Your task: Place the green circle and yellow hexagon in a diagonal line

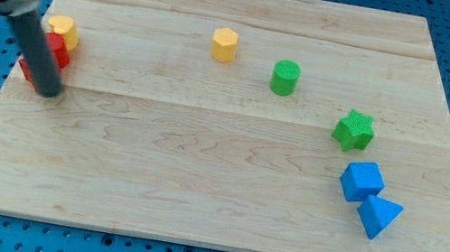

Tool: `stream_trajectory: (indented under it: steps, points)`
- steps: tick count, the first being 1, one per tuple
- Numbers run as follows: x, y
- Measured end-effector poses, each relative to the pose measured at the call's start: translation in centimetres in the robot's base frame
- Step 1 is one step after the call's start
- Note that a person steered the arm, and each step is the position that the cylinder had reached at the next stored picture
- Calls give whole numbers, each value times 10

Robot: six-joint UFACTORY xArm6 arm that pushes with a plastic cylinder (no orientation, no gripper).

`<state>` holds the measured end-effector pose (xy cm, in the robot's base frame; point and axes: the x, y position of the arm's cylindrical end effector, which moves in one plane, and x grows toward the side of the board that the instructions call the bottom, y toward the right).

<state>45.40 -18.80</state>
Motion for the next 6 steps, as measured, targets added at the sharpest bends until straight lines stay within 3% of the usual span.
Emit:
stream_trajectory:
  steps: [1,2,3,4,5,6]
  points:
    - [-65,97]
    - [-69,187]
    - [-109,233]
    - [-104,180]
    - [-117,88]
    - [-106,138]
